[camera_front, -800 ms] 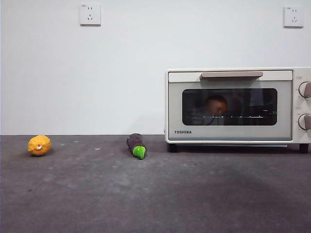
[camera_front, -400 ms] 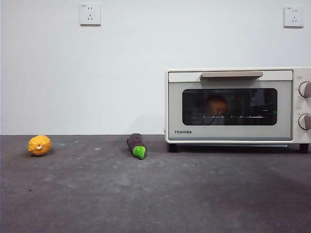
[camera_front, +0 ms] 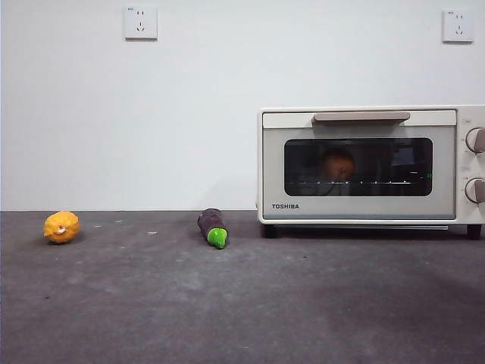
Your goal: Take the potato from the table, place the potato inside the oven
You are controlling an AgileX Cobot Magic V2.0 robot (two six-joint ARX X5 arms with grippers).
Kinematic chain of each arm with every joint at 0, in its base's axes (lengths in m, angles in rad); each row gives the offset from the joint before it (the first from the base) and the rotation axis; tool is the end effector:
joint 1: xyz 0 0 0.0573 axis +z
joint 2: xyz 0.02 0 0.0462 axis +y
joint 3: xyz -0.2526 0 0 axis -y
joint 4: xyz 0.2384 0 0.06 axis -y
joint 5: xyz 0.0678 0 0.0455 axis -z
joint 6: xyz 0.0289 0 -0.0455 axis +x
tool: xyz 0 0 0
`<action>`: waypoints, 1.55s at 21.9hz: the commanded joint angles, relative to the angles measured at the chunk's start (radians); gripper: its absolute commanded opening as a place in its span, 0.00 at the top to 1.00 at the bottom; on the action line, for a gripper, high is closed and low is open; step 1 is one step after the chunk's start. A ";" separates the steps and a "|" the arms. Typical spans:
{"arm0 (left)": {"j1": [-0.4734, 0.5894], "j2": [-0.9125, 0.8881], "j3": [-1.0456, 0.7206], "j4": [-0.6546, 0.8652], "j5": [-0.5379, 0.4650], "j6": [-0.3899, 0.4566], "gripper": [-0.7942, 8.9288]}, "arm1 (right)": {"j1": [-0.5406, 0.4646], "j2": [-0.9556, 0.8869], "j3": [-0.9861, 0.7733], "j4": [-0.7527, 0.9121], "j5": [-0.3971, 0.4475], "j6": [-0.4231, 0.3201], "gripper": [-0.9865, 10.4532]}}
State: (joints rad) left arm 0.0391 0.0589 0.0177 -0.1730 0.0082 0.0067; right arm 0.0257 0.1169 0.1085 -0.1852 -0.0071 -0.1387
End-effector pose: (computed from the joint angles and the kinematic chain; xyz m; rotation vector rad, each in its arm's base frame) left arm 0.1029 0.0038 0.1479 0.0016 0.2143 0.0301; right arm 0.1029 0.0028 0.1724 -0.1401 0.1910 0.0461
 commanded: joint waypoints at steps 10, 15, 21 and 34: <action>0.003 0.000 -0.010 0.008 -0.001 -0.007 0.92 | -0.001 -0.006 -0.084 0.070 -0.045 0.007 0.91; 0.003 0.000 -0.010 0.008 -0.001 -0.007 0.92 | -0.001 -0.065 -0.093 0.016 0.002 0.008 0.91; 0.003 0.000 -0.010 0.008 -0.001 -0.007 0.92 | -0.001 -0.109 -0.093 -0.004 0.061 0.034 0.91; 0.003 0.000 -0.010 0.008 -0.001 -0.007 0.92 | 0.000 -0.109 -0.094 0.002 0.067 0.031 0.91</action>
State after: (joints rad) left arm 0.0391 0.0589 0.0177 -0.1719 0.0082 0.0067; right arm 0.0257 0.0105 0.0273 -0.1925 0.0559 -0.1162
